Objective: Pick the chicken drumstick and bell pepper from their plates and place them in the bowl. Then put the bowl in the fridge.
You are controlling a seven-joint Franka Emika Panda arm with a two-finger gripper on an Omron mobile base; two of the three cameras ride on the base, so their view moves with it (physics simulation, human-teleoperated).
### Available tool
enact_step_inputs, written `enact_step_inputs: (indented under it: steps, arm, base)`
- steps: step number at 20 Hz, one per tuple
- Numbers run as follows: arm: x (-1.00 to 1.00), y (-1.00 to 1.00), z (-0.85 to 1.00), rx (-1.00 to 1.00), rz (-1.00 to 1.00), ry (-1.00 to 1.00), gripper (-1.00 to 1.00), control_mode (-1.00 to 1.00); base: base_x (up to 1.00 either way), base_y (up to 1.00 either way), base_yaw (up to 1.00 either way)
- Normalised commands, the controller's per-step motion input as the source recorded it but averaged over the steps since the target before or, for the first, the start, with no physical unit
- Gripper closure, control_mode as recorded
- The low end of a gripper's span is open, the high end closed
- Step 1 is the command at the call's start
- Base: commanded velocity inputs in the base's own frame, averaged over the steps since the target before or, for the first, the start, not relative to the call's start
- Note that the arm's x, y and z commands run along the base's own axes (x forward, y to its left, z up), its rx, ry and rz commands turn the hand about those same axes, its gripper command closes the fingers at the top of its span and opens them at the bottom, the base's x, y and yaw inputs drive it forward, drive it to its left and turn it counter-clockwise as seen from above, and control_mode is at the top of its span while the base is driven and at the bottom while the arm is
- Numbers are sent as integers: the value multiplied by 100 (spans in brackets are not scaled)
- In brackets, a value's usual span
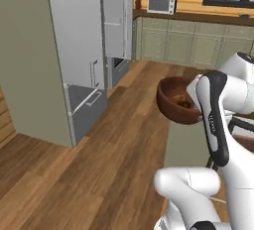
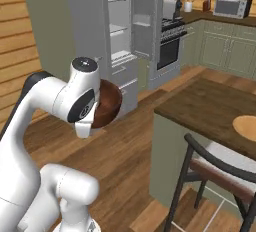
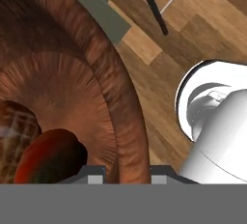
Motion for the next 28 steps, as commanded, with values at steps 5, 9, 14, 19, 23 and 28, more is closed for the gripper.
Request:
enact_step_inputs:
  steps: [5,9,14,19,23,28]
  arm:
    - [0,0,0,0,0,0,100,100]
    - [0,0,0,0,0,0,100,100]
    - [0,0,0,0,0,0,100,100]
    - [0,0,0,0,0,0,100,100]
    - [0,0,0,0,0,0,100,100]
    - [0,0,0,0,0,0,100,100]
  base:
    - [97,21,9]
    - [100,28,-11]
    - [100,54,-34]
    - [82,0,-46]
    - [93,30,-49]
    - [100,45,-38]
